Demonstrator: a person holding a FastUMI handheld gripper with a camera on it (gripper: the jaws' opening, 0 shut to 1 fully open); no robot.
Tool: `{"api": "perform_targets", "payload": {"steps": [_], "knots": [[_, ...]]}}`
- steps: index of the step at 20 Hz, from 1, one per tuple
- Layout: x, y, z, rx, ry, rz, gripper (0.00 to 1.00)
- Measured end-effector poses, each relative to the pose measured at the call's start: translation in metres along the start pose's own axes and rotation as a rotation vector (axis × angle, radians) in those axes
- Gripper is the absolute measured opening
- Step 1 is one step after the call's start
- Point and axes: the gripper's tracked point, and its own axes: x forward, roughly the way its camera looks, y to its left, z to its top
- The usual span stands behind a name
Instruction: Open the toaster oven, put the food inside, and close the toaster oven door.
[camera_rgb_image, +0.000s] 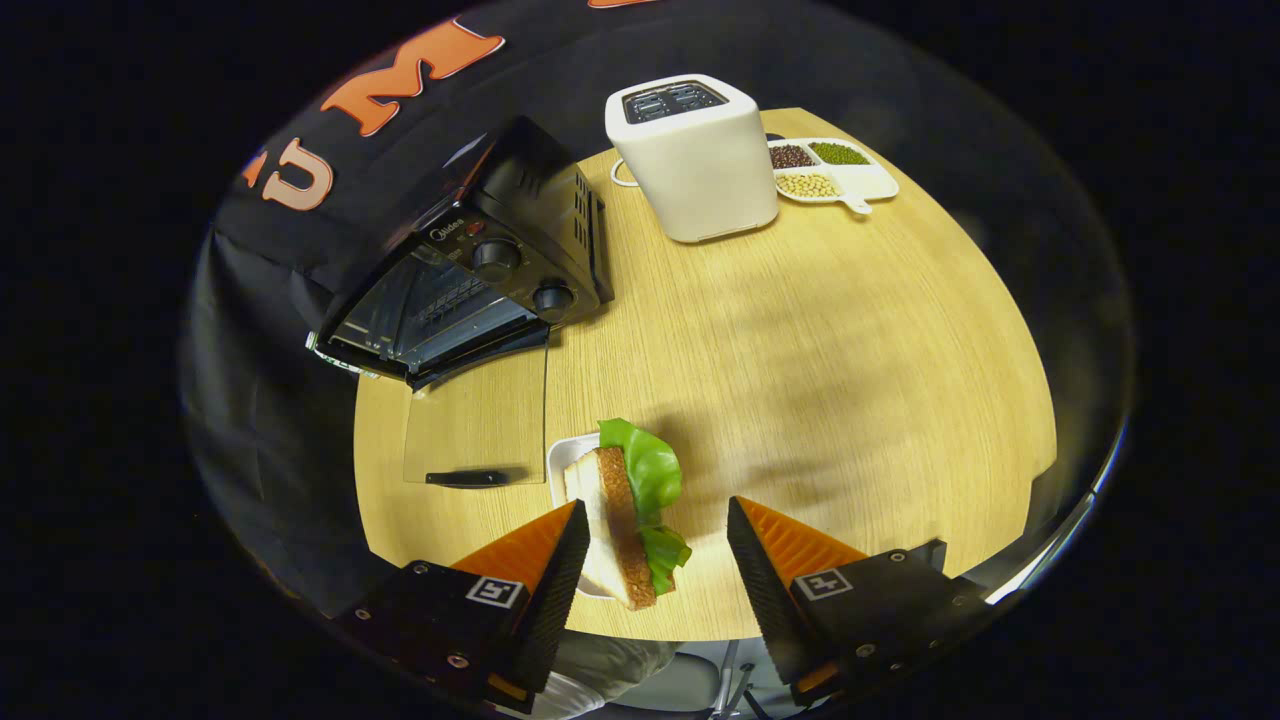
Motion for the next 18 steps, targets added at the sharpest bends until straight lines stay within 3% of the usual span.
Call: {"api": "perform_targets", "payload": {"steps": [1, 3, 6, 10, 13, 18], "knots": [[0.004, 0.001, -0.003, -0.012, 0.013, 0.003, 0.81], [0.01, 0.005, -0.004, -0.029, 0.036, 0.007, 0.69], [0.013, 0.011, -0.004, -0.03, 0.048, 0.024, 0.45], [0.005, 0.011, -0.01, -0.041, 0.058, -0.02, 0.24], [-0.012, 0.019, -0.003, -0.041, 0.015, -0.036, 0.18], [-0.049, 0.041, 0.021, 0.01, -0.11, 0.008, 0.18]]}}
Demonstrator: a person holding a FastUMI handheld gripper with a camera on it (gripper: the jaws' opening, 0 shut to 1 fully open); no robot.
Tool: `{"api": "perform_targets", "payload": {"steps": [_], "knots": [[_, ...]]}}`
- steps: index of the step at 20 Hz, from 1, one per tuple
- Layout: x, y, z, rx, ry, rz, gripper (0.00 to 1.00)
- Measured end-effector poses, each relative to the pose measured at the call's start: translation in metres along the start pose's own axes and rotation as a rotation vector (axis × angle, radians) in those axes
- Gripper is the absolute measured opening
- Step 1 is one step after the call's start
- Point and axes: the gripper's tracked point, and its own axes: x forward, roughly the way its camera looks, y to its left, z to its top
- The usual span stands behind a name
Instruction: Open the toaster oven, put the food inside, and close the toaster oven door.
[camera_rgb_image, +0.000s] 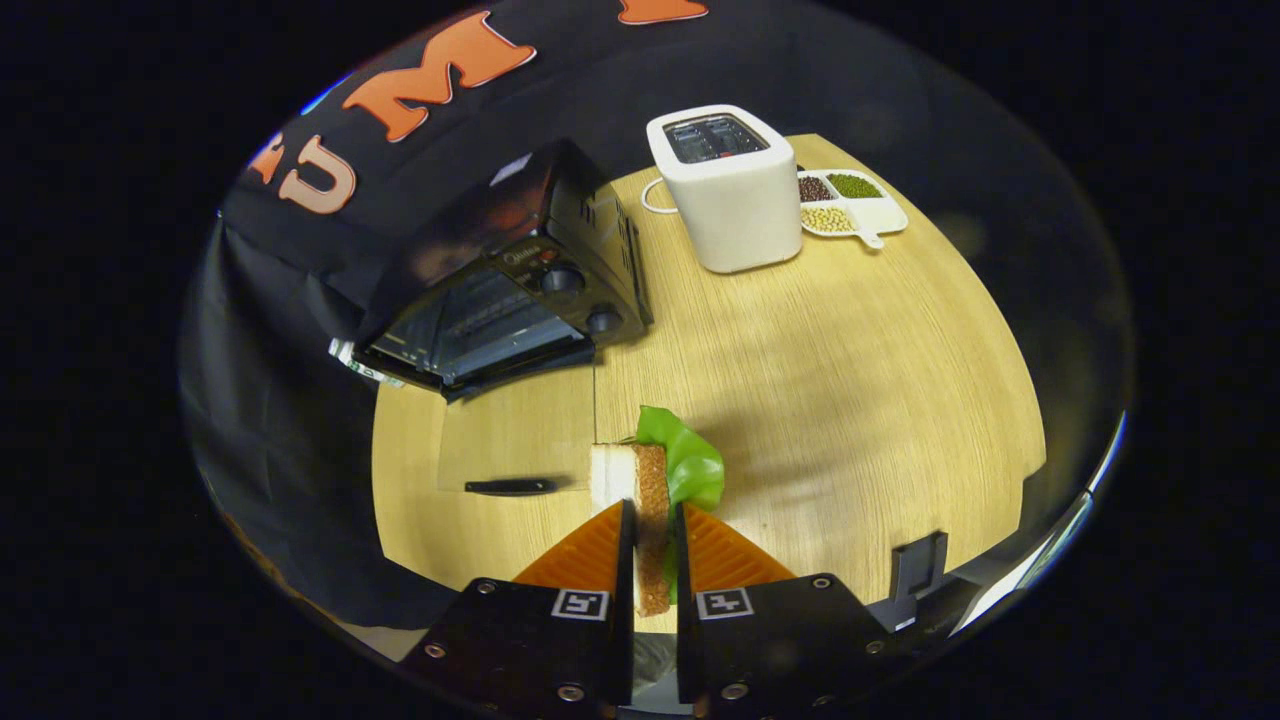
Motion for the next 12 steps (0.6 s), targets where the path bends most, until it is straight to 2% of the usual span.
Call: {"api": "perform_targets", "payload": {"steps": [4, 10, 12], "knots": [[-0.012, 0.022, 0.016, 0.082, -0.102, 0.076, 0.18], [0.003, 0.079, 0.019, 0.256, -0.192, 0.296, 0.17], [0.014, 0.091, 0.018, 0.305, -0.207, 0.346, 0.17]]}}
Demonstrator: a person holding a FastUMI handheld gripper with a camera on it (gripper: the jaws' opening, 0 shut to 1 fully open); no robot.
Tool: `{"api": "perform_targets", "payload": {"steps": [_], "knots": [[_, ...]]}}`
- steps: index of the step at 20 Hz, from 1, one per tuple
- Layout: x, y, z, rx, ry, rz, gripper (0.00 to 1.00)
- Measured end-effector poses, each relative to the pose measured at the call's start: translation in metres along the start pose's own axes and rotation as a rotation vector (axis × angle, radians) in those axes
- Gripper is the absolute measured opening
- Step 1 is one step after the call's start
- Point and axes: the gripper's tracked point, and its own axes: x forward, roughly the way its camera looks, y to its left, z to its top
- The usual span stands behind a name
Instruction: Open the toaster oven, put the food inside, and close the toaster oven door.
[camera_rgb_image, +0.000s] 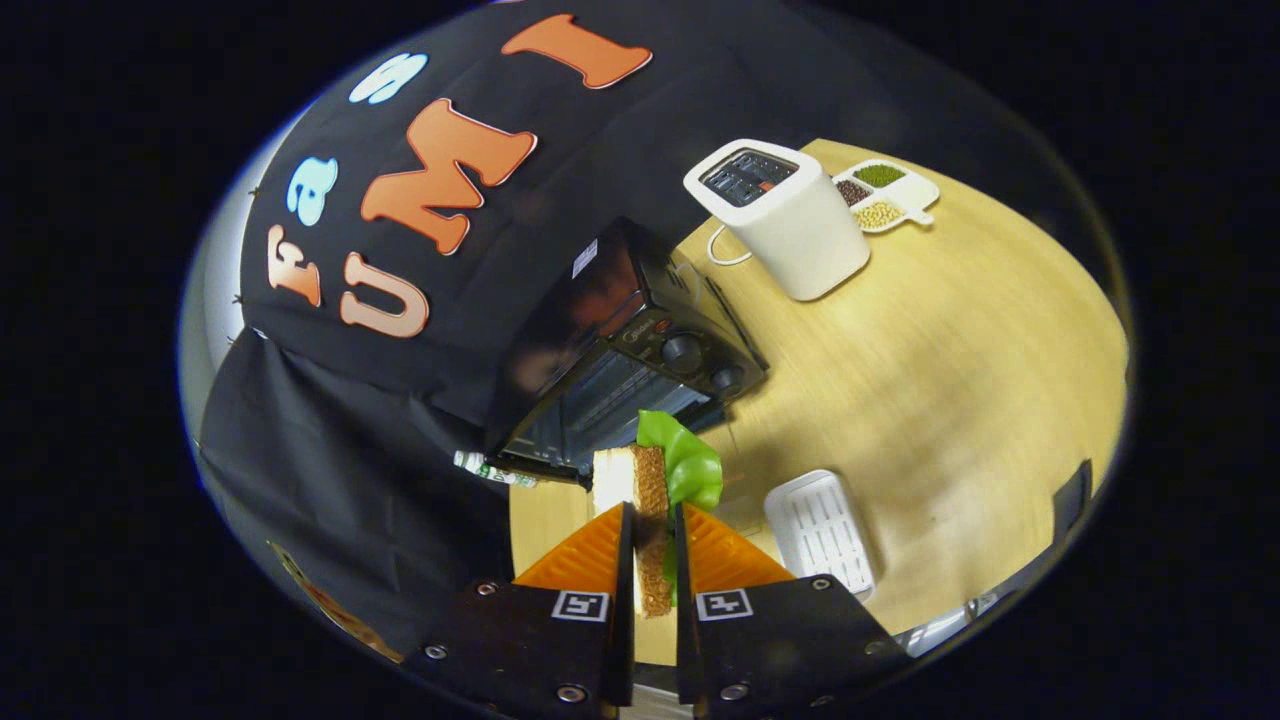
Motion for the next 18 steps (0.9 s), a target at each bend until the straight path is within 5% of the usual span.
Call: {"api": "perform_targets", "payload": {"steps": [10, 18], "knots": [[0.09, 0.014, -0.002, 0.343, -0.166, 0.174, 0.17], [0.149, 0.018, 0.013, 0.527, -0.28, 0.148, 0.17]]}}
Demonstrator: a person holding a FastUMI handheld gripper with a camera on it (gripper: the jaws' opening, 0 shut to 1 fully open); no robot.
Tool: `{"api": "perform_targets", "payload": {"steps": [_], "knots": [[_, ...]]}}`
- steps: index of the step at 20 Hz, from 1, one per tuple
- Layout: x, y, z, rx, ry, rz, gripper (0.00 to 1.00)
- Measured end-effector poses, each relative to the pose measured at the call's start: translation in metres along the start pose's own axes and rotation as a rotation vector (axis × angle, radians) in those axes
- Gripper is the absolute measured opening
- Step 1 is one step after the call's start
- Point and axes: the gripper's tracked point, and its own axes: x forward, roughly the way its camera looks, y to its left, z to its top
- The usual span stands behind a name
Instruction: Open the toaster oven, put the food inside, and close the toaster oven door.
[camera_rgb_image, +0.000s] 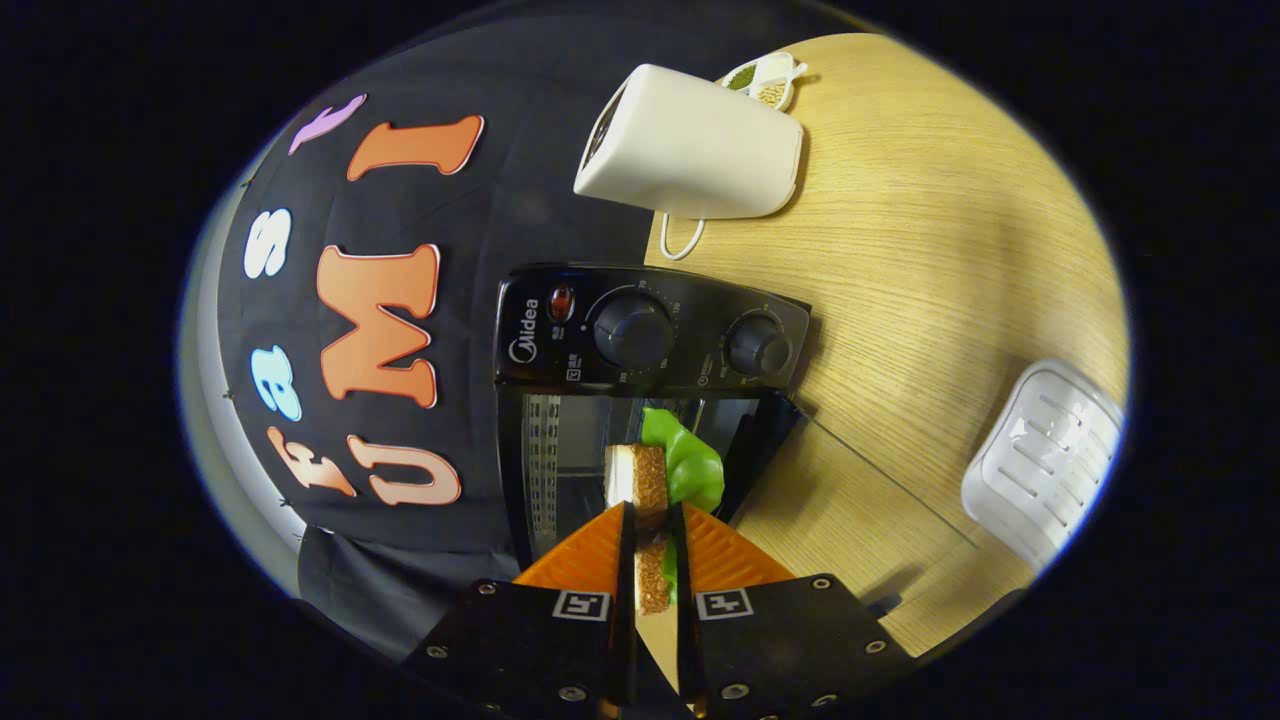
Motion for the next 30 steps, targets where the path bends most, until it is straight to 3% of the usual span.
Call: {"api": "perform_targets", "payload": {"steps": [18, 25, 28, 30], "knots": [[0.073, 0.03, -0.027, 0.02, -0.239, 0.001, 0.17], [0.094, 0.036, -0.051, 0.036, -0.229, -0.01, 0.17], [0.098, 0.037, -0.063, 0.048, -0.202, -0.011, 0.21], [0.097, 0.04, -0.071, 0.038, -0.179, -0.014, 0.3]]}}
